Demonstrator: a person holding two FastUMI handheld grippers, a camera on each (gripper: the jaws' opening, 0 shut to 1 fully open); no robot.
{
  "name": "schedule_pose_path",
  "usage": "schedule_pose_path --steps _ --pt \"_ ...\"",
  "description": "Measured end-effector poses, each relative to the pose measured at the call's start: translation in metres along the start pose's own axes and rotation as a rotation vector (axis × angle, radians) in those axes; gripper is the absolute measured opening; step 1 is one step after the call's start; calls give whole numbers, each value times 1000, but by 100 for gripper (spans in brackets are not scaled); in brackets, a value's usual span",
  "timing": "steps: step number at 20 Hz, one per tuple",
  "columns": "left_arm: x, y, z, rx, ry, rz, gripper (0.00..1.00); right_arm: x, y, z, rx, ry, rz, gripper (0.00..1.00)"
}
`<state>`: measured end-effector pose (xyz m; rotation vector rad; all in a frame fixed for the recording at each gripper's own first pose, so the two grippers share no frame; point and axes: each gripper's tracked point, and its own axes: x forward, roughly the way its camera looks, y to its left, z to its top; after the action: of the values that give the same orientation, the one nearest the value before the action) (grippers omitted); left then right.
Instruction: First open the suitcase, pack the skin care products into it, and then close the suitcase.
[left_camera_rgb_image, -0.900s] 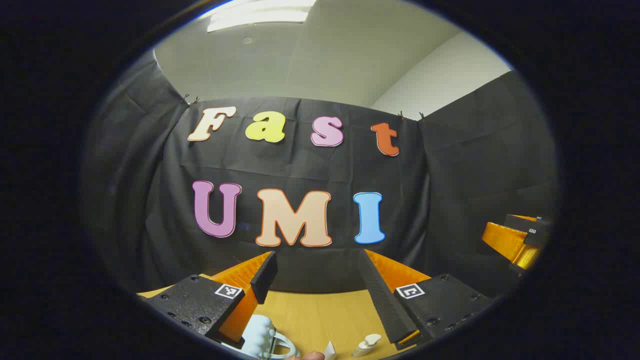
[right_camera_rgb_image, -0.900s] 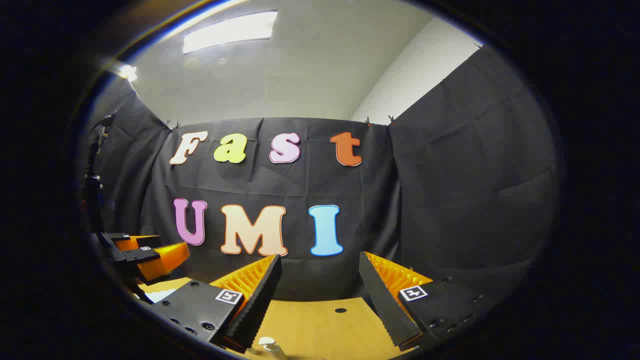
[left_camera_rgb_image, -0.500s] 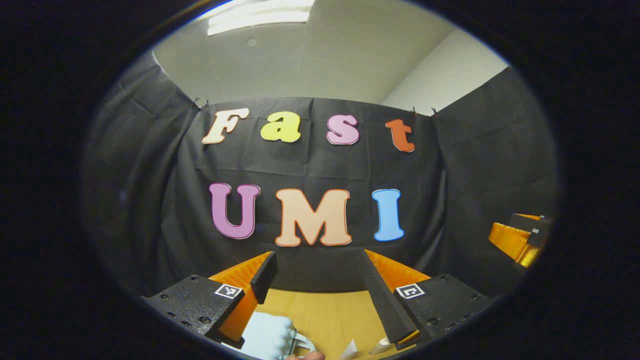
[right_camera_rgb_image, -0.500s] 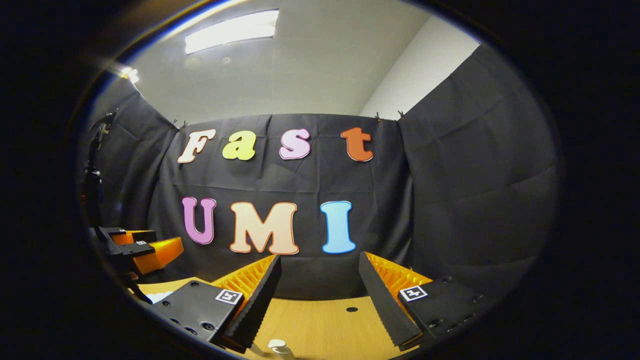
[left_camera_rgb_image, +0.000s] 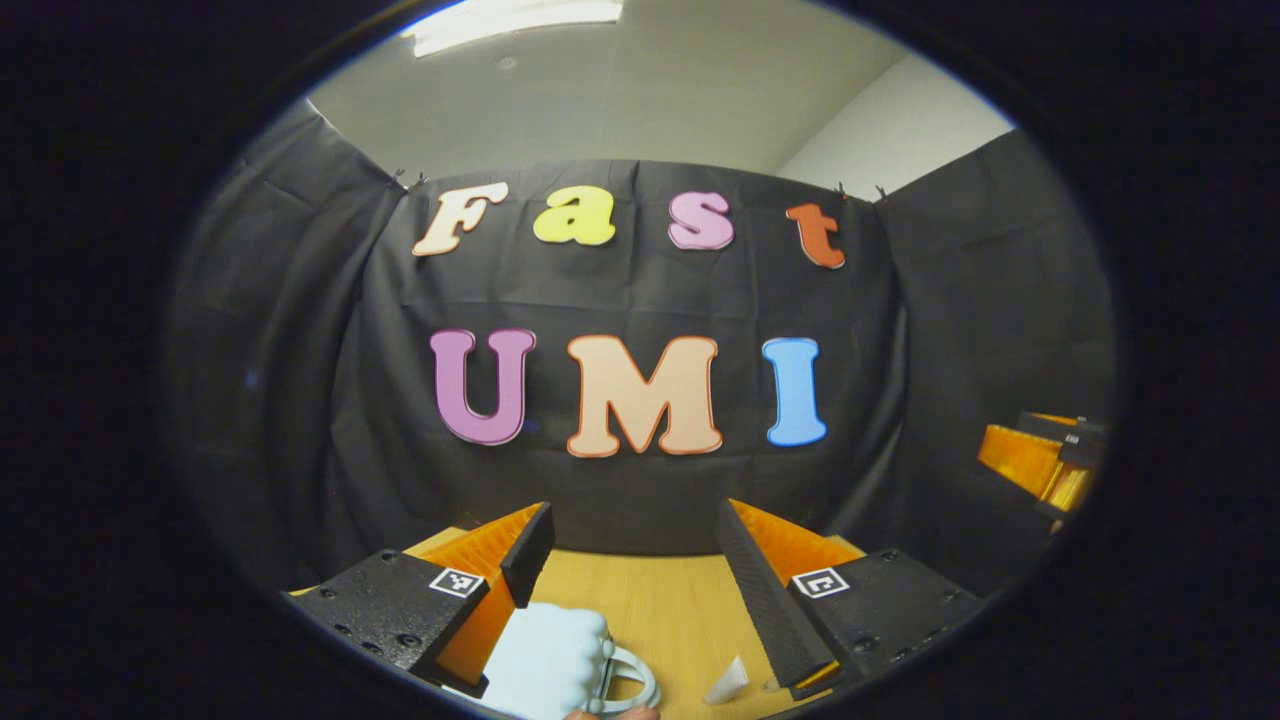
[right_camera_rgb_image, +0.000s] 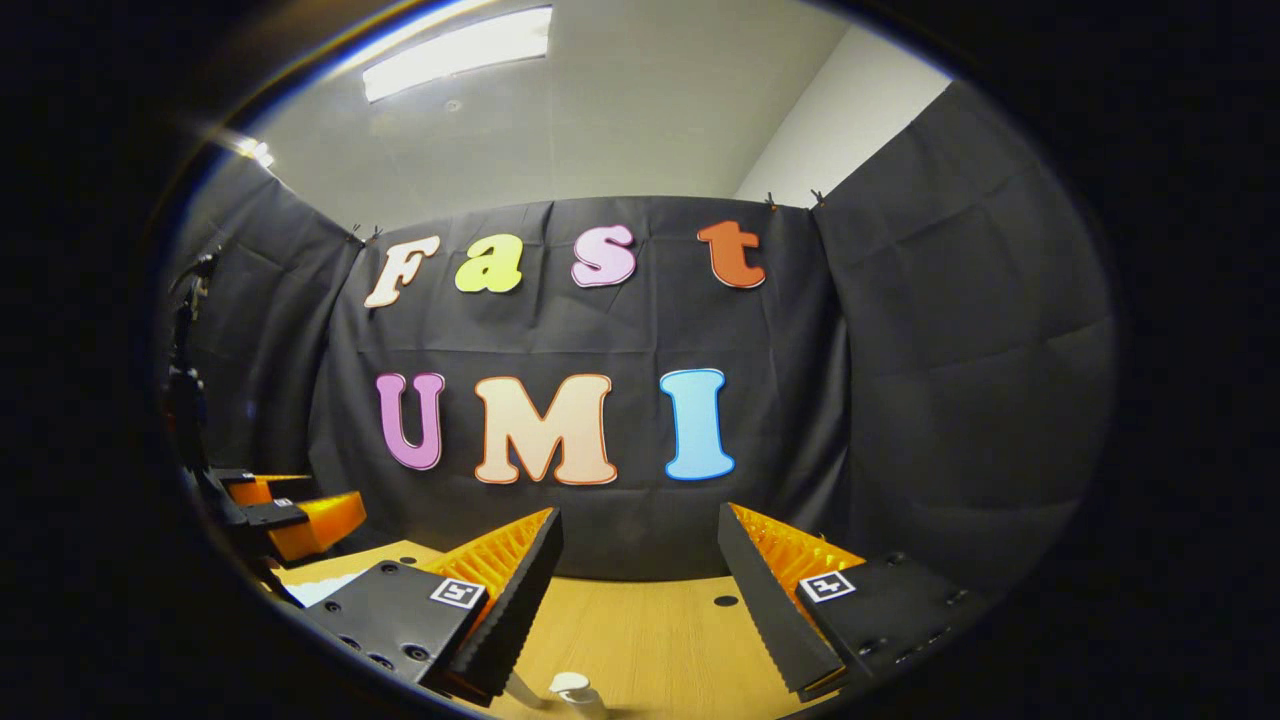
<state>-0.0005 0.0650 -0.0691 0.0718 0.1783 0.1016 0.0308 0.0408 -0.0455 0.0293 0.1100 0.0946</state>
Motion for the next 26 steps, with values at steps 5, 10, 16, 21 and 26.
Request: schedule_pose_path --steps 5,10,16,21,26 --pt "8 -3 -76 29 174 -30 96 5 2 -19 -40 54 0 98" --pt "11 -10 -147 12 349 -54 96 5 5 -23 -49 85 -3 98" --pt "11 -26 -205 -6 496 -107 96 -1 -1 -33 -84 115 -40 98" --pt "10 -33 -240 -33 600 -122 97 -6 -6 -38 -97 134 -65 98" --pt "5 -34 -272 -34 695 -98 97 -7 -6 -44 -115 147 -69 98"
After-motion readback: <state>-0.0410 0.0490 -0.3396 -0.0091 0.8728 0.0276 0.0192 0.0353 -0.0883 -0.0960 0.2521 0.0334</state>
